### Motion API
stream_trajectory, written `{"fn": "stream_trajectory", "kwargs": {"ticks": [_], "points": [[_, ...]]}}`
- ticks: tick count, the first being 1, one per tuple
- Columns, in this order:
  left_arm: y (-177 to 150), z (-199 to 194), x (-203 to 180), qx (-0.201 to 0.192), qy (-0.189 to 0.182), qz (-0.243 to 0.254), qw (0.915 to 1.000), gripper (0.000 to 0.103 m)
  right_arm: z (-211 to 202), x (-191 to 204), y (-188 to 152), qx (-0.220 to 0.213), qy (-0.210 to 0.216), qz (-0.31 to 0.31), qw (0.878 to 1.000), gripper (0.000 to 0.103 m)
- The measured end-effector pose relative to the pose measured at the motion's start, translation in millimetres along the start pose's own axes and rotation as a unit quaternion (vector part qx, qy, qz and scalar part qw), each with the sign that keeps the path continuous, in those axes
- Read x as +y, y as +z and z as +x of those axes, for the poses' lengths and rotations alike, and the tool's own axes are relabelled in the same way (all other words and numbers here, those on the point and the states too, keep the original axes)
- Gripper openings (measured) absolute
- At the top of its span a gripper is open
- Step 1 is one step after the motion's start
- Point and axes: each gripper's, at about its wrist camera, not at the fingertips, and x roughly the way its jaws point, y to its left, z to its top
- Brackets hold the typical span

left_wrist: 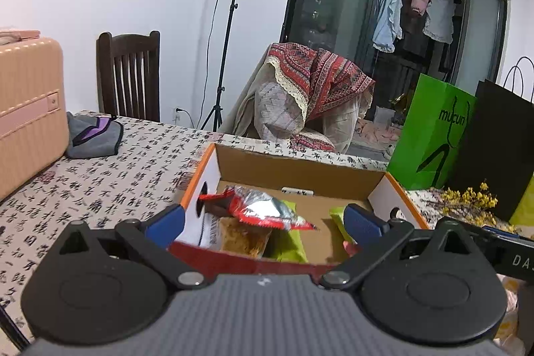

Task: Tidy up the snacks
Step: 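Move both open grippers back over the snack pile, then grasp a white pouch with the right gripper while the left grasps another white pouch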

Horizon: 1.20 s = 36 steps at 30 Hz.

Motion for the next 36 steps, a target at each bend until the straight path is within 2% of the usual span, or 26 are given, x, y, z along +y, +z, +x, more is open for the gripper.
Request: {"fn": "stream_trajectory", "kwargs": {"ticks": [9, 18, 23, 33, 36], "points": [[-23, -39, 22, 0.001, -0.009, -0.003, 1.0000, 0.103, -38, 17, -33, 0.019, 0.024, -0.023, 0.999, 0.103], [-60, -73, 44, 0.016, -0.019, 0.006, 0.9997, 0.103, -65, 42, -76, 0.062, 0.018, -0.061, 0.996, 0.103], [-79, -81, 53, 0.033, -0.017, 0.016, 0.9992, 0.103, -69, 55, -97, 0.089, 0.011, -0.081, 0.993, 0.103], [-115, -90, 74, 0.069, -0.015, 0.002, 0.9975, 0.103, -67, 67, -133, 0.142, 0.005, -0.094, 0.985, 0.103], [-124, -93, 79, 0.073, -0.014, 0.001, 0.9972, 0.103, -64, 69, -144, 0.155, -0.004, -0.099, 0.983, 0.099]]}}
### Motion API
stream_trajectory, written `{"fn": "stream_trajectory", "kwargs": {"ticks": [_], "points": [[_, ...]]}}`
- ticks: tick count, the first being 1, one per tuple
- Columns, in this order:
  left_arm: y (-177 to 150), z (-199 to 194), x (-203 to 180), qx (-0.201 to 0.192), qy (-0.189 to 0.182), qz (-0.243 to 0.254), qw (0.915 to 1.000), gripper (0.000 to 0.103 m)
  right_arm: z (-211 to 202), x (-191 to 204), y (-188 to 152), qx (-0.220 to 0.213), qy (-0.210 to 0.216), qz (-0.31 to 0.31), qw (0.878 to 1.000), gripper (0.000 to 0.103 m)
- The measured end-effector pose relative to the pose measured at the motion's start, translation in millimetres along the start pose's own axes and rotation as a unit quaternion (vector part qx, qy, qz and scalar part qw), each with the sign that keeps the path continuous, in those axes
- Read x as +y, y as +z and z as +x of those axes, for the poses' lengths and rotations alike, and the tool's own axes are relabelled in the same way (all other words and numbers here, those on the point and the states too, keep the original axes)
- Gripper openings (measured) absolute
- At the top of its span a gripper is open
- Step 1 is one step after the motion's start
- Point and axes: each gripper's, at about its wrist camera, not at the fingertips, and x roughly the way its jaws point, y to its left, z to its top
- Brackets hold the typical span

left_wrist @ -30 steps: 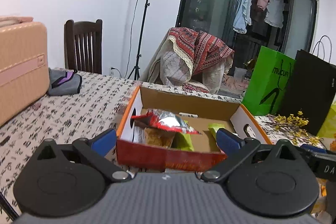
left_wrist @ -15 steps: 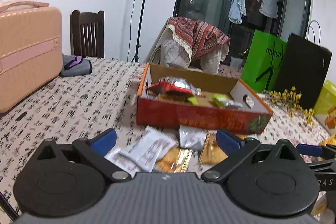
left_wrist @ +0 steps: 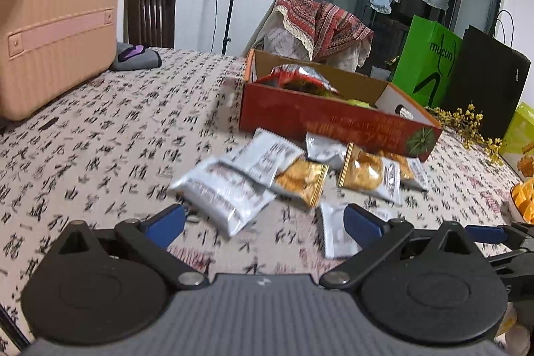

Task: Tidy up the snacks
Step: 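Grasp a white pouch with the right gripper while the left grasps another white pouch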

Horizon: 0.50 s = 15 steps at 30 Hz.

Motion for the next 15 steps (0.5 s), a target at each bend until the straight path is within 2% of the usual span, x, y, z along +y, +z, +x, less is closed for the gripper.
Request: {"fn": "stream_trajectory", "kwargs": {"ticks": [2, 6, 8, 9, 15], "points": [[-5, -2, 3, -0.003, -0.001, 0.005, 1.0000, 0.103, 4, 1, -4, 0.006, -0.005, 0.001, 1.000, 0.090], [-11, -2, 8, -0.002, 0.003, 0.006, 1.0000, 0.103, 5, 5, -8, -0.002, -0.014, -0.014, 1.000, 0.083], [-13, 0, 9, 0.001, 0.003, 0.005, 1.0000, 0.103, 4, 6, -8, -0.009, -0.005, -0.019, 1.000, 0.064], [-14, 0, 10, 0.001, 0.003, 0.005, 1.0000, 0.103, 3, 7, -8, -0.012, -0.004, -0.021, 1.000, 0.061], [-14, 1, 10, 0.007, -0.002, 0.004, 1.0000, 0.103, -4, -2, -8, -0.025, 0.003, -0.010, 1.000, 0.053]]}}
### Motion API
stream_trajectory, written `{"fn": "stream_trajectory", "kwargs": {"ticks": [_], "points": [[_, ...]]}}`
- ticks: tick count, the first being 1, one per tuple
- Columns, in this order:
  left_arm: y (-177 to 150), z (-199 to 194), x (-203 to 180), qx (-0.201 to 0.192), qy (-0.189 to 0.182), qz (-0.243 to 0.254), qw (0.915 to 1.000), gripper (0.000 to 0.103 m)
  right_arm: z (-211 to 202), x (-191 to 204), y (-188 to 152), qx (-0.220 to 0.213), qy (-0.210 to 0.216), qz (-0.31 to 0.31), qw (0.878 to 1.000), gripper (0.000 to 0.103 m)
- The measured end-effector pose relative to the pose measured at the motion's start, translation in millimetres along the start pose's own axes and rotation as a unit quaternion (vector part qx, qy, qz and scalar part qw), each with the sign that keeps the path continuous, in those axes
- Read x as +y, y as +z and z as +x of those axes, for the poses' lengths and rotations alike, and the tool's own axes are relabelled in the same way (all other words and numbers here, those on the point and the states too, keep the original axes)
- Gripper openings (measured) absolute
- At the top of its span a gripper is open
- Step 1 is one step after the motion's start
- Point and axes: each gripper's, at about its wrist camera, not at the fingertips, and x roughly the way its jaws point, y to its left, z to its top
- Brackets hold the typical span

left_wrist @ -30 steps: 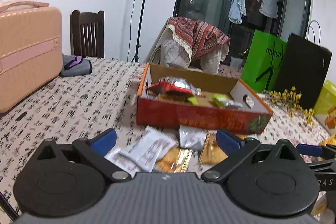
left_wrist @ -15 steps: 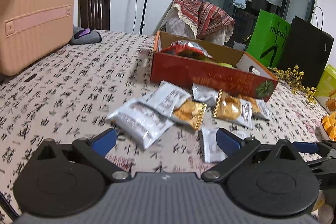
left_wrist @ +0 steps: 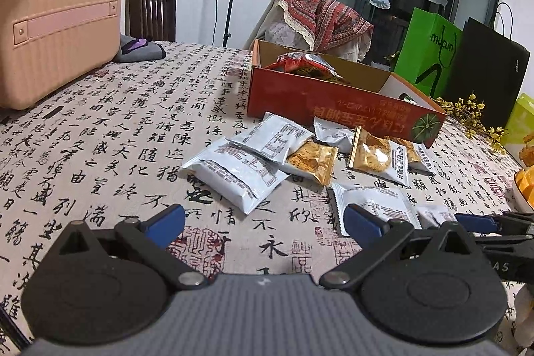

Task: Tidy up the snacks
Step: 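Grasp a white pouch with the right gripper while the left grasps another white pouch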

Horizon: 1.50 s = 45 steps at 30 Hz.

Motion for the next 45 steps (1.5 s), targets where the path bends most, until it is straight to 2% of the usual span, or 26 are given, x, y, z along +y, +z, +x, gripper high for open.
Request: {"fn": "stream_trajectory", "kwargs": {"ticks": [4, 10, 17, 21, 26, 31, 43, 45], "points": [[1, 1, -1, 0.004, 0.001, 0.002, 1.0000, 0.103, -11, -15, 5, -0.026, -0.006, 0.017, 1.000, 0.052], [16, 11, -2, 0.018, 0.014, 0.010, 0.9997, 0.103, -15, -45, 19, -0.050, -0.051, 0.040, 0.997, 0.052], [39, 43, -4, 0.048, 0.050, 0.066, 0.9954, 0.103, 2, -79, 22, -0.068, -0.086, 0.077, 0.991, 0.052], [44, 64, -5, 0.066, 0.058, 0.105, 0.9906, 0.103, 10, -88, 19, -0.060, -0.078, 0.100, 0.990, 0.052], [47, 88, 5, 0.095, 0.049, 0.104, 0.9888, 0.103, 12, -90, 16, -0.060, -0.077, 0.105, 0.990, 0.052], [47, 94, 14, 0.087, 0.031, 0.088, 0.9918, 0.103, 12, -88, 16, -0.057, -0.076, 0.105, 0.990, 0.053], [44, 90, 14, 0.074, 0.027, 0.092, 0.9926, 0.103, 15, -86, 14, -0.051, -0.074, 0.104, 0.991, 0.053], [43, 89, 14, 0.073, 0.029, 0.091, 0.9928, 0.100, 14, -86, 14, -0.051, -0.072, 0.105, 0.990, 0.053]]}}
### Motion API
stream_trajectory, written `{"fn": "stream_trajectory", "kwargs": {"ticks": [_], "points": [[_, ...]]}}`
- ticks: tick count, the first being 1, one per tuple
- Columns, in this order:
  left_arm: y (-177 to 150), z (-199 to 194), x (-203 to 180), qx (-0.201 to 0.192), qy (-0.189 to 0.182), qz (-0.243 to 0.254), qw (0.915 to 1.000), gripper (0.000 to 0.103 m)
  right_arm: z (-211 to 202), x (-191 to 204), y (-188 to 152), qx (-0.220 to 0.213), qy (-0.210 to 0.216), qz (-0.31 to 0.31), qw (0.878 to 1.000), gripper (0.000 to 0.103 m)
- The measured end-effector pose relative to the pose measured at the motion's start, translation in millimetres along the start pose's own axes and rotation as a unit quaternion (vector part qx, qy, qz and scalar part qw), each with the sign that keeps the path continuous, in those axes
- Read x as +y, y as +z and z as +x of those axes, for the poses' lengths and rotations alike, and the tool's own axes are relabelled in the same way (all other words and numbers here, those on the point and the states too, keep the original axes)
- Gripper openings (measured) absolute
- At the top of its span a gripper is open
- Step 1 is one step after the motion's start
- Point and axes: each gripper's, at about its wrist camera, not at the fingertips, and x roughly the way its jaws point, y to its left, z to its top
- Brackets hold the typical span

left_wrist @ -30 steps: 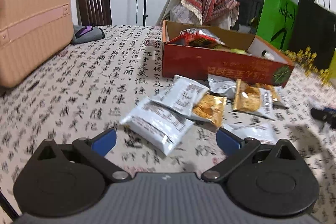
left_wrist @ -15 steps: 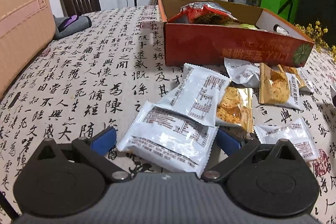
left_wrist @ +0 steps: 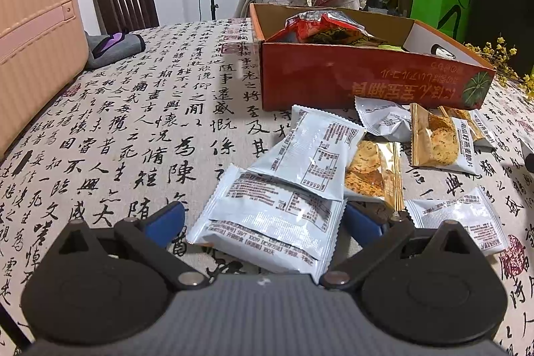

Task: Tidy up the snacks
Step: 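Grasp a white pouch with the right gripper while the left grasps another white pouch, then carry both white pouches into the cardboard box and open both grippers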

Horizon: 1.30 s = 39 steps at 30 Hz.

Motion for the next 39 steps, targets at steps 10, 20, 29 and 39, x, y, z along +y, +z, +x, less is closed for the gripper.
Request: {"fn": "stream_trajectory", "kwargs": {"ticks": [10, 20, 29, 39], "points": [[-9, -16, 1, -0.016, 0.006, -0.014, 0.9997, 0.075, -1, -1, 0, 0.000, 0.007, 0.002, 1.000, 0.054], [-16, -30, 2, -0.032, 0.016, -0.019, 0.9992, 0.071, -8, 7, -1, -0.011, 0.017, -0.017, 1.000, 0.053], [-14, -53, -5, -0.065, 0.013, -0.007, 0.9978, 0.071, -24, 17, 6, -0.027, 0.027, -0.031, 0.999, 0.053], [8, -75, -24, -0.106, -0.008, -0.002, 0.9943, 0.071, -42, 33, 36, -0.066, 0.033, -0.062, 0.995, 0.053]]}}
